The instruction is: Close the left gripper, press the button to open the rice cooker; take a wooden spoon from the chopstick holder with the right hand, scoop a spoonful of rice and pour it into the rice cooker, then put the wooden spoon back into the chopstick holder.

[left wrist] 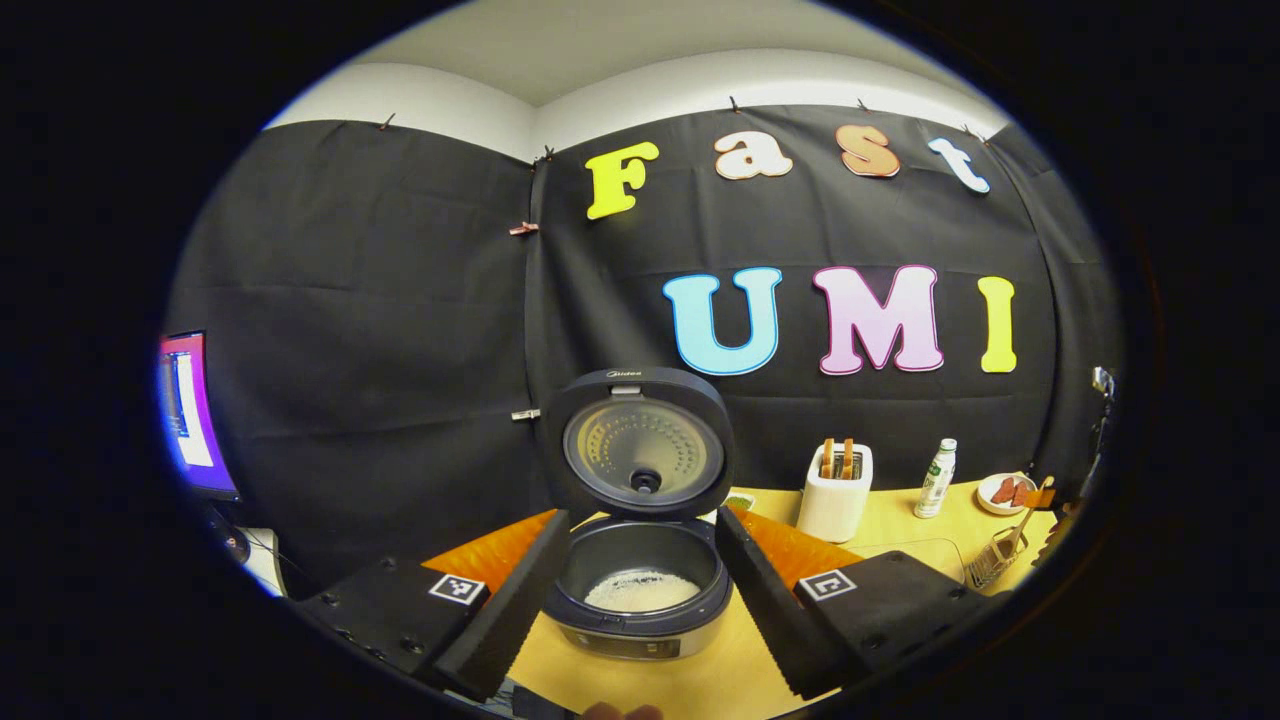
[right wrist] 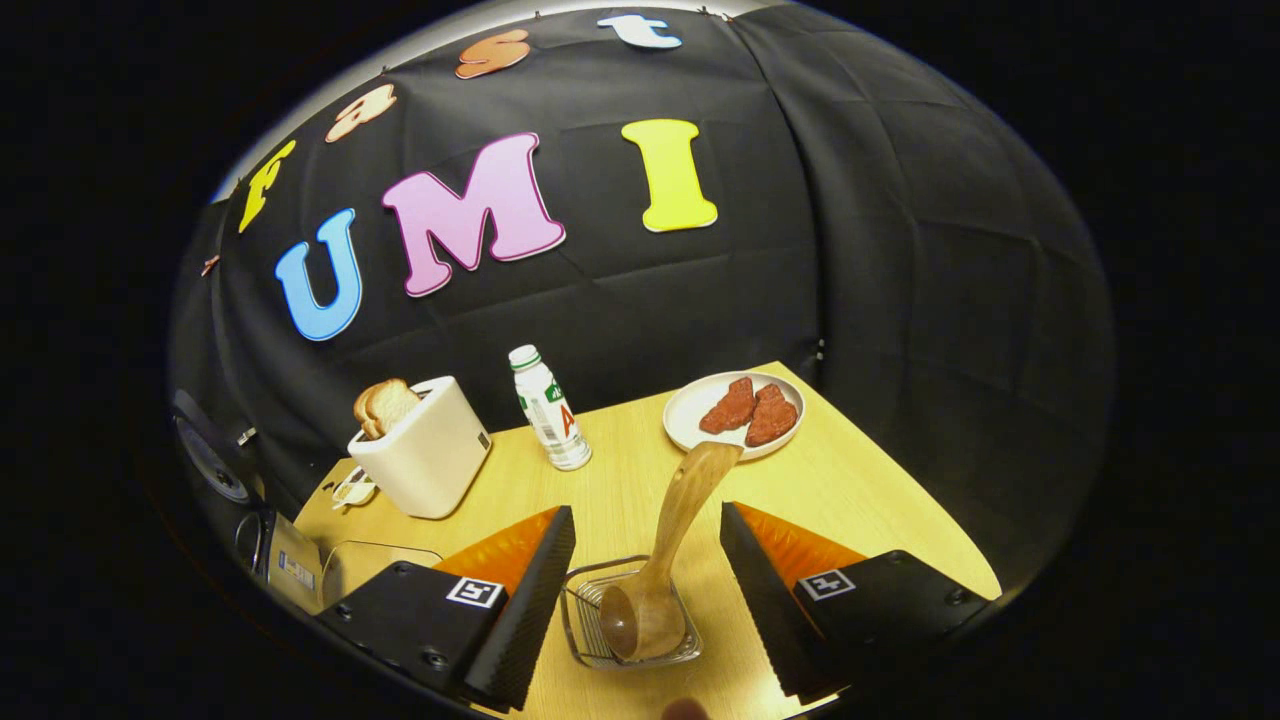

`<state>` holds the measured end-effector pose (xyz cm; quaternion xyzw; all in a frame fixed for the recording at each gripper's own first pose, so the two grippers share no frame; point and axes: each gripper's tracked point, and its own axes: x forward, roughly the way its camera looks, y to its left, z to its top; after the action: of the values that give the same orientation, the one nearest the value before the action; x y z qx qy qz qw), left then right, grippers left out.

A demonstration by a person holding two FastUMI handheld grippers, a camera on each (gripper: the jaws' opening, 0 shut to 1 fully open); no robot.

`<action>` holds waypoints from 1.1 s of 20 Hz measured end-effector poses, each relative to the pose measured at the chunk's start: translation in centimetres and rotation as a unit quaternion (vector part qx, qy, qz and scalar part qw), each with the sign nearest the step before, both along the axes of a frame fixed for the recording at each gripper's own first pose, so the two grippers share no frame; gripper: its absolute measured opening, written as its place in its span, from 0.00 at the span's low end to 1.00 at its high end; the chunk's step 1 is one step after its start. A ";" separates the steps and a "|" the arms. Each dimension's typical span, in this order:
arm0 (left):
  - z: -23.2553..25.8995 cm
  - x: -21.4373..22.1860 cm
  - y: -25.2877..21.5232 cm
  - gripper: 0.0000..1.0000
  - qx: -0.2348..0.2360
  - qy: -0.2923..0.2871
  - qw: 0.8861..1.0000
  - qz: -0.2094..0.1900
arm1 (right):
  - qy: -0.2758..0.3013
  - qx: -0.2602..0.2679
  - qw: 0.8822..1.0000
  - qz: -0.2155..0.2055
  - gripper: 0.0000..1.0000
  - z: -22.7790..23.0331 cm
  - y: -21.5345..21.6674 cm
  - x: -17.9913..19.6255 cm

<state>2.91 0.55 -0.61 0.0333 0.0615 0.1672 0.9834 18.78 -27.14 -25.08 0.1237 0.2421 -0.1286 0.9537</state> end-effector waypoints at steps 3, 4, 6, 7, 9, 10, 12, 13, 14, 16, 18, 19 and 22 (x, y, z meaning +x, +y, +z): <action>-0.3 -1.2 0.1 0.98 0.002 0.011 1.000 0.012 | 0.001 0.019 1.000 -0.018 0.84 -1.1 -1.3 1.3; -0.4 -1.7 0.1 0.99 0.003 0.013 1.000 0.016 | 0.012 0.015 0.999 -0.028 0.77 -1.6 -1.9 1.4; -0.5 -2.6 0.2 0.98 0.005 0.016 1.000 0.023 | 0.022 0.026 0.999 -0.034 0.29 -2.3 -1.8 1.6; -0.5 -2.9 0.5 0.98 0.007 0.018 0.999 0.027 | 0.025 0.039 0.999 -0.025 0.22 -2.5 -1.1 1.9; -0.8 -3.5 0.7 0.98 0.006 0.022 0.999 0.031 | 0.024 0.041 0.999 -0.014 0.18 -1.9 -0.2 1.6; -1.0 -3.7 0.9 0.98 0.005 0.024 0.999 0.033 | 0.019 0.037 0.999 -0.012 0.19 -1.5 0.1 1.6; -1.0 -3.9 1.2 0.98 0.000 0.022 0.999 0.033 | 0.009 0.030 0.999 -0.013 0.15 -0.4 0.2 1.2; -0.9 -3.8 1.2 0.98 -0.001 0.020 0.999 0.031 | 0.001 0.027 1.000 -0.015 0.12 0.4 0.4 0.9; -0.9 -4.0 1.3 0.98 -0.002 0.018 0.999 0.030 | -0.009 0.024 1.000 -0.017 0.12 1.5 0.6 0.5; -0.9 -4.0 1.5 0.98 -0.006 0.015 1.000 0.023 | -0.032 0.010 0.999 -0.021 0.11 3.8 0.7 -0.2; -0.9 -4.0 1.9 0.98 -0.013 0.010 1.000 0.016 | -0.058 -0.007 0.998 -0.023 0.11 6.6 1.4 -1.0; -0.9 -3.9 2.2 0.98 -0.017 0.009 1.000 0.013 | -0.071 -0.016 0.997 -0.022 0.11 7.9 2.0 -1.3; -1.3 -3.9 3.0 0.98 -0.033 0.006 0.999 0.000 | -0.107 -0.026 0.994 -0.008 0.11 11.7 5.3 -2.3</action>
<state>-1.02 3.57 -1.94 0.0015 0.0734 0.1647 0.9836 16.52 -21.87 -13.39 0.1139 0.1342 -0.1281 0.9760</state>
